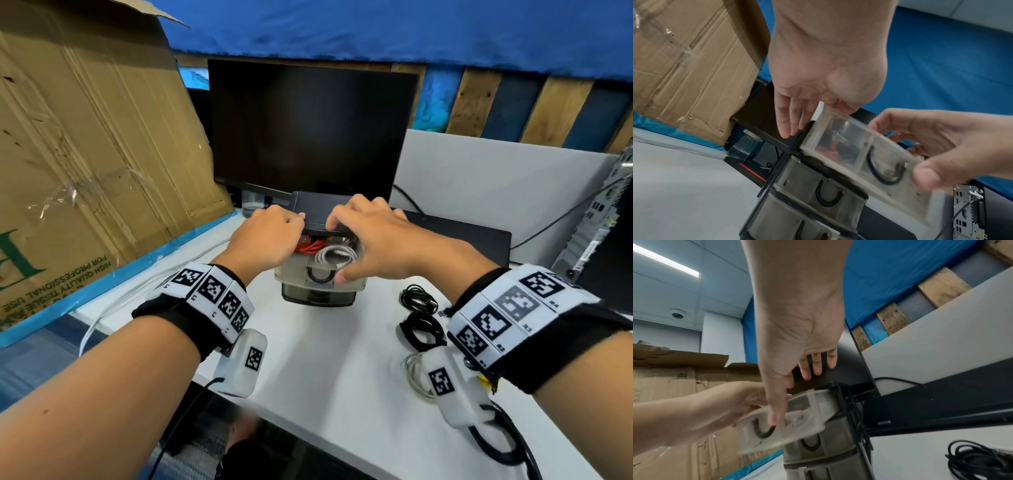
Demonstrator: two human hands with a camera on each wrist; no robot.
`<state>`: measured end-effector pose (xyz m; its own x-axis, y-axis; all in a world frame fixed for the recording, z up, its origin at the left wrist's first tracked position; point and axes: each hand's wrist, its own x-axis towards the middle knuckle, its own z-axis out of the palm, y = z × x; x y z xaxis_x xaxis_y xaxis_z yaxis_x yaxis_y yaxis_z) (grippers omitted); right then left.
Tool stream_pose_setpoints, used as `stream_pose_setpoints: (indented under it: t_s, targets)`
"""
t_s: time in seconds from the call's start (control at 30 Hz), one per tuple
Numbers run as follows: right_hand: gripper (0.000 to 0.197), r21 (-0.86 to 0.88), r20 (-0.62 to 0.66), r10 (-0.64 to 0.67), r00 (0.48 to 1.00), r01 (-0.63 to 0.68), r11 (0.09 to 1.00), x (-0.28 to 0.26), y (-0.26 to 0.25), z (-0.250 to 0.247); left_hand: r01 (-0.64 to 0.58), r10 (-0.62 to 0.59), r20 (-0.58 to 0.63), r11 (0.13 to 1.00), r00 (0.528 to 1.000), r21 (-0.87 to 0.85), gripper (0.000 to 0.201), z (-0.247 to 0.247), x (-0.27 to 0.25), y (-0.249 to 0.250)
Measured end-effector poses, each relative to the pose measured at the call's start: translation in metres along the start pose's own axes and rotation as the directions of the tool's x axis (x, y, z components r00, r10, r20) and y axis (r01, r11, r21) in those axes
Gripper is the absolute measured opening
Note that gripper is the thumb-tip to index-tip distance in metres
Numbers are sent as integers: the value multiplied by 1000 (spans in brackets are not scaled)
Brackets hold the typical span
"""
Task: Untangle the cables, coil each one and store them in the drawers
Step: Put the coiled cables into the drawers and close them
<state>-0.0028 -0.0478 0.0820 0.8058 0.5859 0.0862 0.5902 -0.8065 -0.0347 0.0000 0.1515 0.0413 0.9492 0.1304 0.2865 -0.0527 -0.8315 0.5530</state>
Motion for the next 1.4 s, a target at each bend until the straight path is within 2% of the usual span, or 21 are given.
stream_pose_setpoints:
  t_s: [0.1,0.2,0.33,0.53,0.67,0.73,0.83,0.87,0.9,0.97,1.03,1.17,1.3,1.4]
  targets:
    - [78,68,-31,79,996,-77,995,15,9,12,-13,12,-15,1000,1000,-6,49,5,1,-3]
    - [67,181,-54,124,991,-113,977,30,17,27,-11,10,-25,1000,1000,-14,48,10,3,-7]
    - [50,209,-189,137,972,-96,973,42,23,40,-22,22,-38,1000,999,-8,44,14,4,-11]
    - [46,292,-244,152,958,-77,953,42,27,45,-14,12,-73,1000,997,-19,44,17,0,-9]
    - [47,324,-244,163,956,-78,943,42,25,45,-29,31,-73,999,997,30,41,12,-3,-1]
    - [48,336,-240,165,957,-78,938,42,25,44,-65,77,-113,992,991,109,35,10,-5,4]
    - [50,348,-219,166,962,-81,934,42,26,43,-194,238,-206,958,949,213,15,15,-17,15]
    - [51,353,-214,166,963,-82,932,41,26,42,-228,269,-160,945,950,234,7,18,-22,20]
    - [50,363,-213,170,962,-83,928,41,27,42,-243,269,-70,937,961,252,8,23,-26,23]
    - [50,387,-216,181,959,-86,918,40,26,43,-236,196,152,916,969,323,17,34,-34,25]
    - [51,399,-218,185,958,-85,913,39,25,44,-225,105,298,887,949,404,21,43,-38,23]
    - [52,404,-224,182,957,-78,911,38,26,44,-195,33,359,884,933,424,25,50,-43,21]
    - [51,415,-230,182,956,-73,907,36,26,45,-264,66,406,851,912,455,12,38,-43,33]
    - [51,409,-232,184,955,-76,909,36,26,45,-295,41,520,860,853,416,28,17,-48,46]
